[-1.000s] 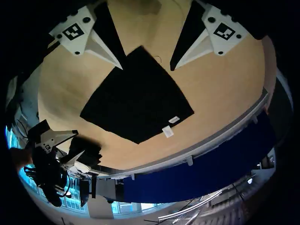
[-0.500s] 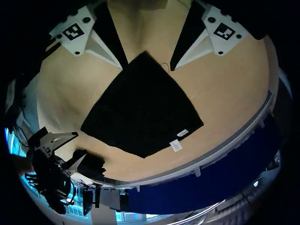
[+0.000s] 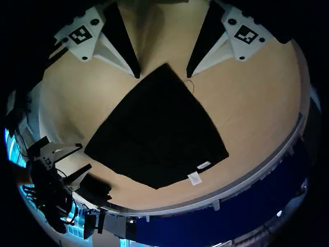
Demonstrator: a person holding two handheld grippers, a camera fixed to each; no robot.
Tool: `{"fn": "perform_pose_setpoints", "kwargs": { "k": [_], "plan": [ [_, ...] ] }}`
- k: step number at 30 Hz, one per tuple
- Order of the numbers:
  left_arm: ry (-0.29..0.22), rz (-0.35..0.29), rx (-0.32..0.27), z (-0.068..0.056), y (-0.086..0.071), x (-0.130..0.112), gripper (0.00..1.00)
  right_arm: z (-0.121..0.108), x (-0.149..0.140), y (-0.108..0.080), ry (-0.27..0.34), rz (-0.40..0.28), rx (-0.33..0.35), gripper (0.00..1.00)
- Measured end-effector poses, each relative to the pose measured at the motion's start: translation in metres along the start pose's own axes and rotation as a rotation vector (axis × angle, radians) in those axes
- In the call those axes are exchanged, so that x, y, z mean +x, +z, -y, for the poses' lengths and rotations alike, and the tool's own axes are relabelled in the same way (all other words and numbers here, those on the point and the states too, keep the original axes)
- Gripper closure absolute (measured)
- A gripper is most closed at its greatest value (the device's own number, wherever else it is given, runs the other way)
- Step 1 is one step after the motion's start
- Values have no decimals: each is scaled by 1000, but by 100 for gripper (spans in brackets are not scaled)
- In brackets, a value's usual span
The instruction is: Fold towel
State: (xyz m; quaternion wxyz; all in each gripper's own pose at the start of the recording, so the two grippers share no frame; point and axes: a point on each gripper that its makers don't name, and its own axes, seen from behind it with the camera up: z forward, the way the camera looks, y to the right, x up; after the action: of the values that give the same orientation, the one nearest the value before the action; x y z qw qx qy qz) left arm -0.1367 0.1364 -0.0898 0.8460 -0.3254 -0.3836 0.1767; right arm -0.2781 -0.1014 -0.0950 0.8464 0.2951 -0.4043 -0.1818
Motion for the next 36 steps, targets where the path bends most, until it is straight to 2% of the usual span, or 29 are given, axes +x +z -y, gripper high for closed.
{"fn": "perform_pose_setpoints", "kwargs": {
  "k": [10, 16, 21, 26, 30, 36],
  "plan": [
    [-22, 21, -10, -2, 2, 0, 19, -2, -6, 5, 27, 8, 11, 11],
    [-25, 24, -15, -5, 2, 0, 26, 0, -11, 6, 41, 12, 25, 26],
    [-29, 32, -16, -5, 1, -1, 31, 2, -13, 8, 45, 14, 32, 33],
    [-31, 38, -16, -5, 1, -1, 35, 5, -12, 7, 58, 14, 45, 45],
    [-33, 41, -15, -3, 2, -2, 45, 4, -12, 7, 60, 14, 46, 51],
    [-29, 43, -15, -3, 4, -2, 48, 2, -11, 7, 70, 16, 44, 67]
  ]
}}
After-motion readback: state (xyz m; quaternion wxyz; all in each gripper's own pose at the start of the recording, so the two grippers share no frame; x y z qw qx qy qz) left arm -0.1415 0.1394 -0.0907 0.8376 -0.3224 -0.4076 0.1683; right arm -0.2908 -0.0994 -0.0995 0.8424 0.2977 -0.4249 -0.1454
